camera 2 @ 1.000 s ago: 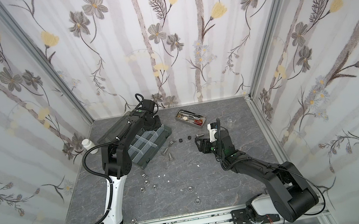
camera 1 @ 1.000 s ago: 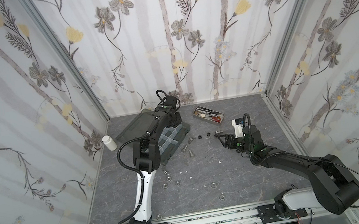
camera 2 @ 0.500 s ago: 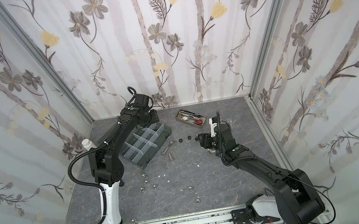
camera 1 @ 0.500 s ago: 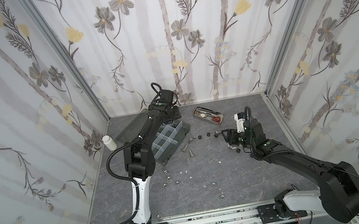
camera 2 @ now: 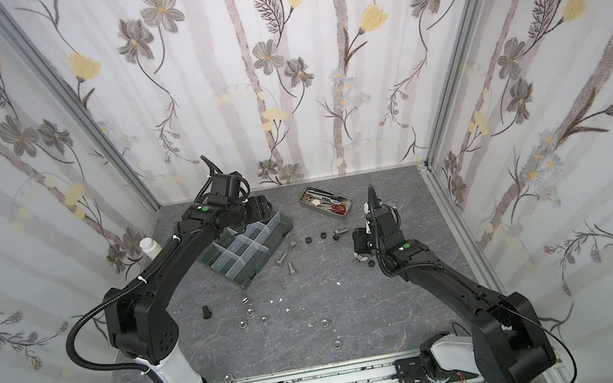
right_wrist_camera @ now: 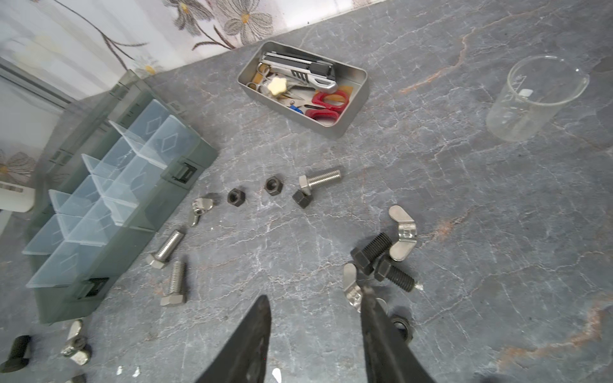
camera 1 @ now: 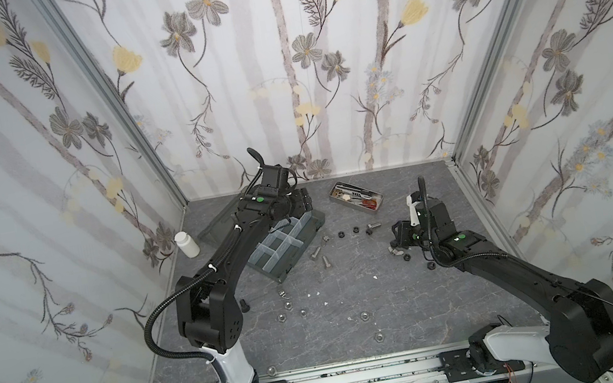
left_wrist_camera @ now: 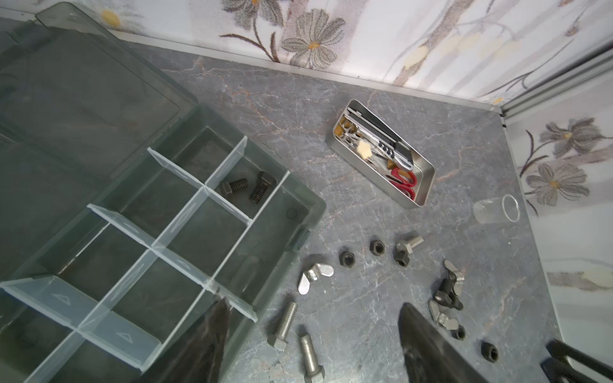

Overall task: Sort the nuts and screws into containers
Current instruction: 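Lift the left gripper from the organizer while the right gripper approaches the wing nuts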

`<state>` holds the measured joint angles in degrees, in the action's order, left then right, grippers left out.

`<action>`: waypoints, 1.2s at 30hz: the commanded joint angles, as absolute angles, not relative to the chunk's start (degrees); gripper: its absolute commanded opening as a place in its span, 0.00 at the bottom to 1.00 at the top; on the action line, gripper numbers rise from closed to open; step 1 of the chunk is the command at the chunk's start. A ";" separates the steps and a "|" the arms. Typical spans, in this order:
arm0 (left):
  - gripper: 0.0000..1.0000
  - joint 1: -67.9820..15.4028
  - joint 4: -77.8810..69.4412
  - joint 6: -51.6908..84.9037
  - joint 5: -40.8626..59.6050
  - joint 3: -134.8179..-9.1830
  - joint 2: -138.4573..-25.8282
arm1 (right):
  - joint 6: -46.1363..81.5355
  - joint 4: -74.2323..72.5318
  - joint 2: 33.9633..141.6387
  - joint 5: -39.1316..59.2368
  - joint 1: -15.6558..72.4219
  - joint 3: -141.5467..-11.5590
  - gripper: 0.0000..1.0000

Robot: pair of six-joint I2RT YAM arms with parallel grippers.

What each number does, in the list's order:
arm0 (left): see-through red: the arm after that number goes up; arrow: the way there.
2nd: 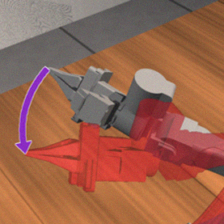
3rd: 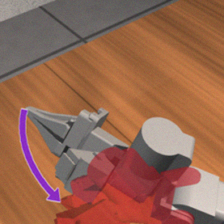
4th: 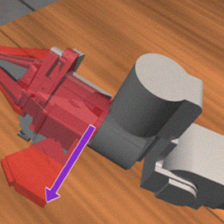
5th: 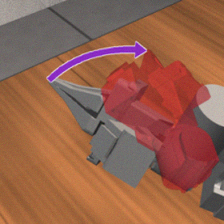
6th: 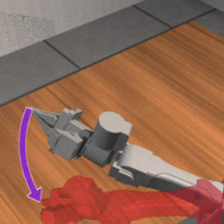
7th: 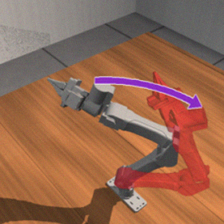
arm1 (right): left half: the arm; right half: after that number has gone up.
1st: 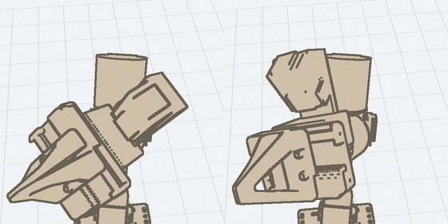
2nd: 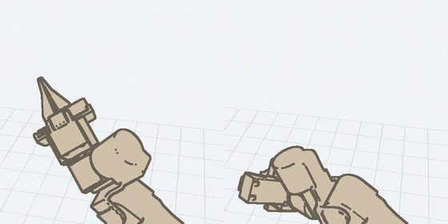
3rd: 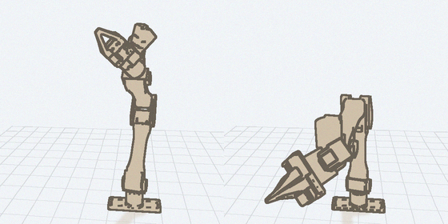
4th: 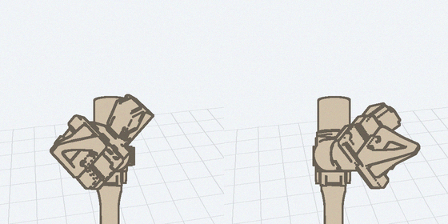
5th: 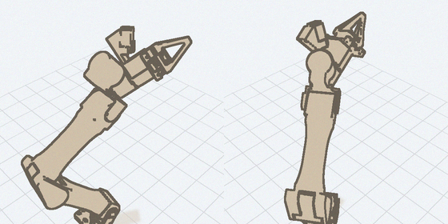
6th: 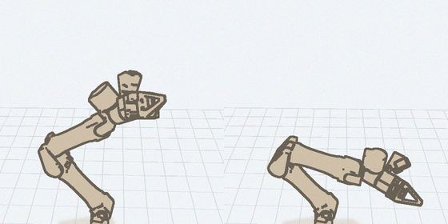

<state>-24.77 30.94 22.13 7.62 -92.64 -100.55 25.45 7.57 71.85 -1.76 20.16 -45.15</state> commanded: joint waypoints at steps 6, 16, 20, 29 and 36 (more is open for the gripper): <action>0.93 -25.71 25.25 22.35 8.98 -83.64 -89.63 | 31.80 8.43 74.89 -3.96 17.26 -44.25 0.53; 1.00 -25.75 26.63 20.66 6.23 -73.79 -78.61 | 35.05 6.07 80.30 -3.19 14.78 -44.03 0.53; 1.00 -25.75 26.87 19.88 4.86 -69.91 -75.23 | 36.10 5.36 82.70 -3.08 14.39 -44.12 0.57; 1.00 -25.75 27.11 18.74 3.43 -65.98 -71.06 | 38.01 3.87 87.35 -3.04 13.62 -44.62 0.58; 1.00 -25.75 25.91 18.63 3.69 -64.44 -70.66 | 39.05 2.97 90.78 -2.28 13.62 -45.22 0.58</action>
